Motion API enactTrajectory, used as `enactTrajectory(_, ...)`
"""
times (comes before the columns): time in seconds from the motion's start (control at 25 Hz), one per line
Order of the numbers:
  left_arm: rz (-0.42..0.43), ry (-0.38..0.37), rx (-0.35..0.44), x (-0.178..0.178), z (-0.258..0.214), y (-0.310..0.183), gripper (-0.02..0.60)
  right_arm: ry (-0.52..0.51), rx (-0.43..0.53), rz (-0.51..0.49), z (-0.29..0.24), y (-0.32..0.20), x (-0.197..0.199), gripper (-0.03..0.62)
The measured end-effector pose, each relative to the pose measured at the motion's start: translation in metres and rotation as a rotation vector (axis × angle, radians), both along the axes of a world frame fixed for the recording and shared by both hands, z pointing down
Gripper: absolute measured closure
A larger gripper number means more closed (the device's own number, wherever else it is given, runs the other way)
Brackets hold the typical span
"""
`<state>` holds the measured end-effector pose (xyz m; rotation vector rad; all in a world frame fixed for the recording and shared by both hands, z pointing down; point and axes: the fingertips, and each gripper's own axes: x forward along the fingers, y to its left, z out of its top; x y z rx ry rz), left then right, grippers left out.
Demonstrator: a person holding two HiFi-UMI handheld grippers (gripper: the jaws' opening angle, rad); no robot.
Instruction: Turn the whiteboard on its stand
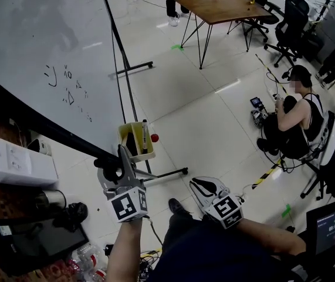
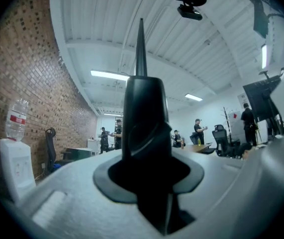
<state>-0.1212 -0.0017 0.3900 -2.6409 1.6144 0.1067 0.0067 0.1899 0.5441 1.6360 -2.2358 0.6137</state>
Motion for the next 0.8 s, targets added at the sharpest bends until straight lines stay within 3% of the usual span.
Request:
enactTrajectory(0.36,-0.009,-0.003,-0.024,0.006,-0.011,0.029,0.445,-0.095,-0.018,-0.011,0.007,0.052,0.035,0.554)
enactTrajectory(0.52,0.006,-0.01,0.0,-0.014,-0.002,0.054,0.445,-0.135,-0.015,-0.021,0.017,0.085,0.033,0.554)
enactTrajectory(0.8,0.003,-0.017,-0.013,-0.009,0.01,0.102,0.445,-0.134,0.026,-0.078,0.009,0.117,0.03,0.556)
